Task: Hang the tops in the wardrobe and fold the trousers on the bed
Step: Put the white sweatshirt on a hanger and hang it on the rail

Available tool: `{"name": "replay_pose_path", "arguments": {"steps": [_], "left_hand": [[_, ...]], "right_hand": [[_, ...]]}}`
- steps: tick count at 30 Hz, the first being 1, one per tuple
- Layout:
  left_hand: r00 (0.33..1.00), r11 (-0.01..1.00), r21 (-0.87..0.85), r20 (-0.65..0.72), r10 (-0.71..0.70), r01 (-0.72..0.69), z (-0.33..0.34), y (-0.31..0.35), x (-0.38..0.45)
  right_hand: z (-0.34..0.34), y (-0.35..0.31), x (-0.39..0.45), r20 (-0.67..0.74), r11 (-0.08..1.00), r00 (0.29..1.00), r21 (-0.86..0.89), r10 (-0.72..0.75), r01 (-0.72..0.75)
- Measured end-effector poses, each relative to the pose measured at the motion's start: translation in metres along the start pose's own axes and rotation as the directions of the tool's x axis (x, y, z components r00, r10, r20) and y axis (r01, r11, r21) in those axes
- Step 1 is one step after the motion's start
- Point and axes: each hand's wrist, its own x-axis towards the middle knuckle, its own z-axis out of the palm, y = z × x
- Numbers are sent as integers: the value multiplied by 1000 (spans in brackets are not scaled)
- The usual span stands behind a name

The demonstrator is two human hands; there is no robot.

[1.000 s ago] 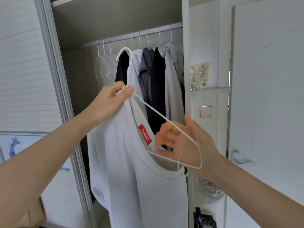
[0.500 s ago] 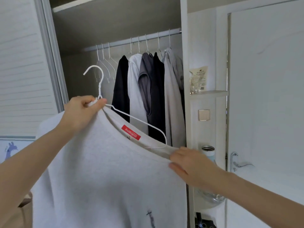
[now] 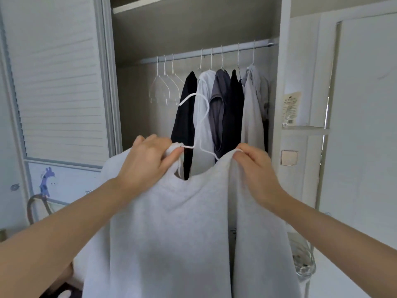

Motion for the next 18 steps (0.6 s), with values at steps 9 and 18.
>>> {"name": "replay_pose_path", "arguments": {"steps": [9, 18], "left_hand": [[976, 950, 224, -76, -203, 215, 0, -53, -25], [947, 930, 182, -97, -305, 318, 4, -62, -22]], "right_hand": [[-52, 11, 17, 176, 962, 982, -250, -63, 106], [-69, 41, -2, 137, 824, 953, -545, 269, -154]]}}
